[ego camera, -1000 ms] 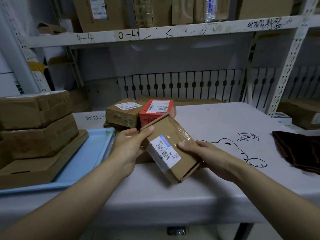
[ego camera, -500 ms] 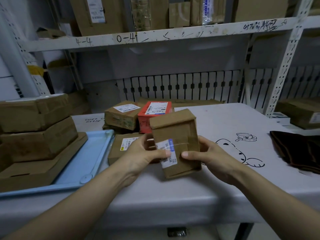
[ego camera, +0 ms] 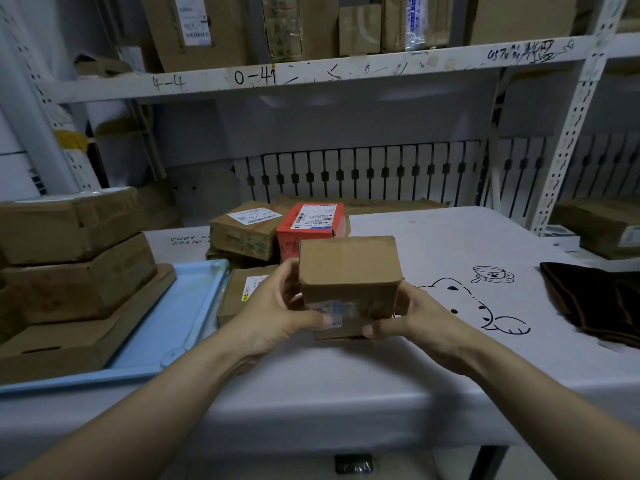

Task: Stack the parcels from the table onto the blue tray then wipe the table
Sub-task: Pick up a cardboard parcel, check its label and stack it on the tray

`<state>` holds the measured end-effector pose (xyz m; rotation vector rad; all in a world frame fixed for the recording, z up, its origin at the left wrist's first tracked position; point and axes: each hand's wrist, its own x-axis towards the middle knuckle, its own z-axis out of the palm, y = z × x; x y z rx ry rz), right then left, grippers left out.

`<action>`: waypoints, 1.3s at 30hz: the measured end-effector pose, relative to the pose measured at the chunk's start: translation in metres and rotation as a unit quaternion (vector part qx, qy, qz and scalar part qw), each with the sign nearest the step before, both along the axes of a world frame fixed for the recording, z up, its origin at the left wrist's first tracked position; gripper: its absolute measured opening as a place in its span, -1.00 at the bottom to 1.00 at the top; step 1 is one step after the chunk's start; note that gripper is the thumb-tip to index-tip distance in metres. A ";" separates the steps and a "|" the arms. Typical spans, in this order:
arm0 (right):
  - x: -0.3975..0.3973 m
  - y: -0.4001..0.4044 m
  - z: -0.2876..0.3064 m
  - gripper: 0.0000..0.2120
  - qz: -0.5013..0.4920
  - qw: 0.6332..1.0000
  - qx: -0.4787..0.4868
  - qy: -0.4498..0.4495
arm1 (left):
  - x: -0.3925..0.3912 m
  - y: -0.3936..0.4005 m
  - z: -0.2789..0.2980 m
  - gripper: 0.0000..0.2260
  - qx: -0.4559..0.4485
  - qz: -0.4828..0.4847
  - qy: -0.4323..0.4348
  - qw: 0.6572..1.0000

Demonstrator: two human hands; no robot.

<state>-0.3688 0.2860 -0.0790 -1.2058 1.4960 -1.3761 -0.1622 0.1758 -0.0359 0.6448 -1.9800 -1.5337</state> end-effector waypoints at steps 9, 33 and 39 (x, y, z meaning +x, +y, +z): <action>0.003 -0.002 -0.005 -0.39 0.009 1.000 -0.002 -0.029 | -0.002 -0.004 -0.012 -0.43 0.063 0.013 0.012 0.998; 0.010 -0.002 0.022 -0.41 -0.092 0.992 -0.080 0.043 | 0.009 -0.019 0.001 -0.25 -0.126 0.073 -0.055 0.988; 0.012 0.001 0.025 -0.40 -0.079 0.991 -0.083 0.063 | 0.008 -0.015 0.007 -0.47 -0.178 0.047 -0.121 0.975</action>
